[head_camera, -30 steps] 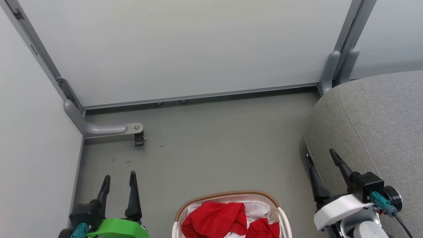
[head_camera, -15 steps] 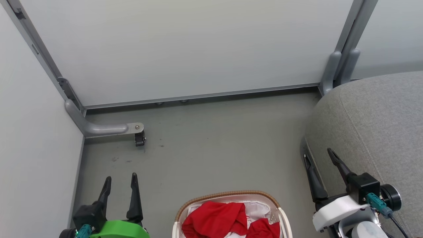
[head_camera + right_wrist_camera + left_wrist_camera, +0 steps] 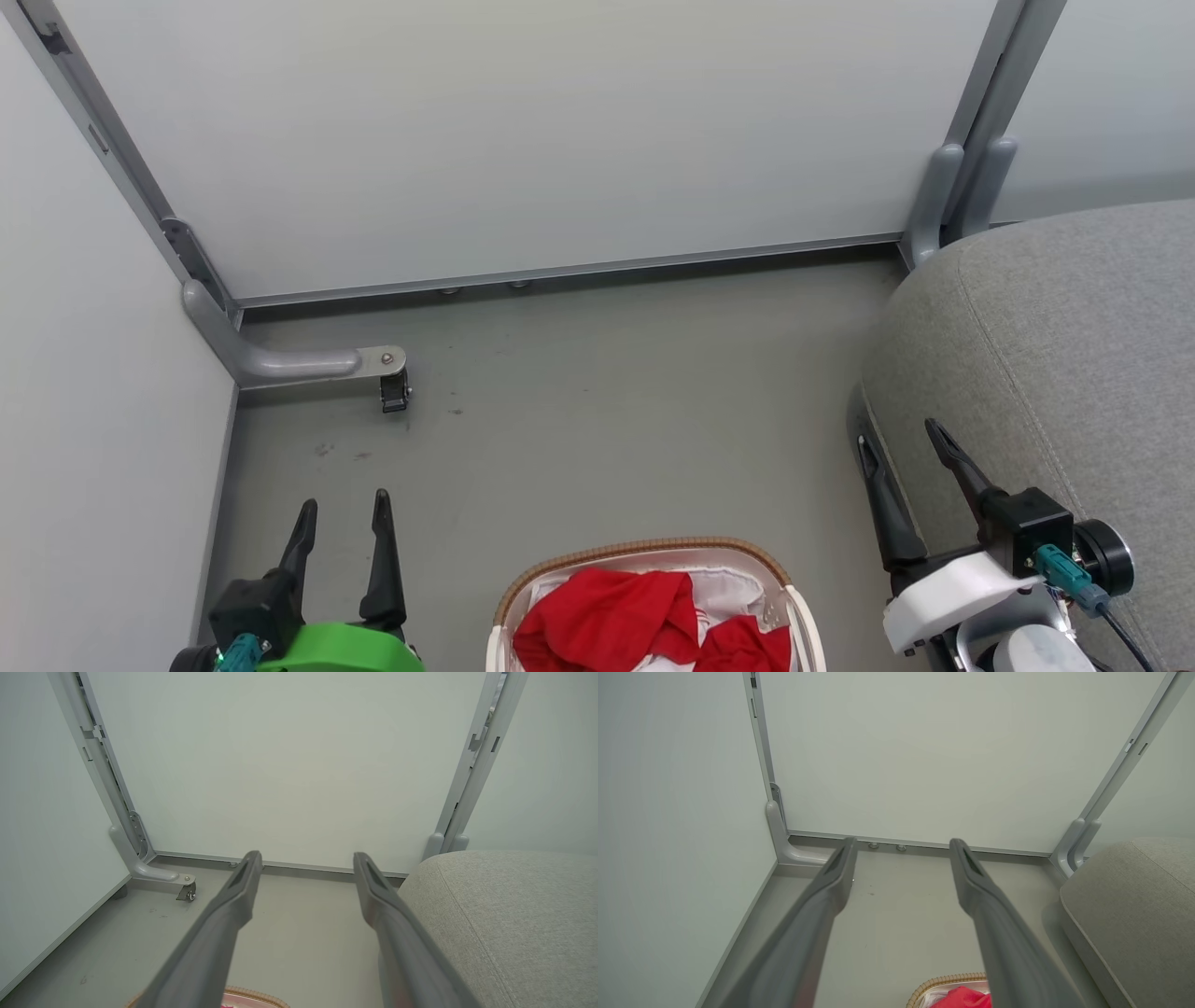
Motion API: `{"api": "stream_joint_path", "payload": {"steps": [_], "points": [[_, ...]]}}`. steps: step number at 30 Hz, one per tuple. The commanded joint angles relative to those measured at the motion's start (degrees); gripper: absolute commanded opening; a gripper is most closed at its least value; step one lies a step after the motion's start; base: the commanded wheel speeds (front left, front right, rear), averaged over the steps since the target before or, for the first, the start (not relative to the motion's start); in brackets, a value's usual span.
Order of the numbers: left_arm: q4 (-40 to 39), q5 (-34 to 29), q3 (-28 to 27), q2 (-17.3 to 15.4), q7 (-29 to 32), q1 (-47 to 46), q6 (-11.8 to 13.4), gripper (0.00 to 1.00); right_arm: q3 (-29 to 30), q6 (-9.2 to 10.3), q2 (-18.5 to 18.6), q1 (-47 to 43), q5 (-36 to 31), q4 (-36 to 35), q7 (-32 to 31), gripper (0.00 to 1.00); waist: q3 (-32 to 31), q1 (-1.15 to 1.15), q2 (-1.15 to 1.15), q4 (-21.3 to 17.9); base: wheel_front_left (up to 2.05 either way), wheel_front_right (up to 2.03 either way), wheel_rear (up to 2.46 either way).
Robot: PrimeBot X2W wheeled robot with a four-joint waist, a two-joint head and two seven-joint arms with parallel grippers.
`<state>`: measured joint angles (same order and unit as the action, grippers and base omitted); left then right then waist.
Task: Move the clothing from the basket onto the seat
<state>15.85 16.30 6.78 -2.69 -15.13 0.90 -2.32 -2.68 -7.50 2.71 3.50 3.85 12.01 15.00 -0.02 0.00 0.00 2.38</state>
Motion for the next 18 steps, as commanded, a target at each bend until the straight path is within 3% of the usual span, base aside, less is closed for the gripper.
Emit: {"api": "stream_joint_path", "payload": {"steps": [1, 18], "points": [[0.0, -0.2, 0.0, -0.4, 0.0, 0.6, 0.3, 1.0, 0.0, 0.02, 0.3, -0.4, -0.3, -0.1, 0.3, 1.0, 0.0, 0.0, 0.0, 0.0, 0.0, 0.0, 0.0], [0.0, 1.0, 2.4, -0.3, 0.0, -0.5, -0.8, 1.0, 0.9, 0.02, 0.3, 0.5, -0.8, -0.4, 0.3, 1.0, 2.0, 0.0, 0.0, -0.5, 0.0, 0.0, 0.0]]}}
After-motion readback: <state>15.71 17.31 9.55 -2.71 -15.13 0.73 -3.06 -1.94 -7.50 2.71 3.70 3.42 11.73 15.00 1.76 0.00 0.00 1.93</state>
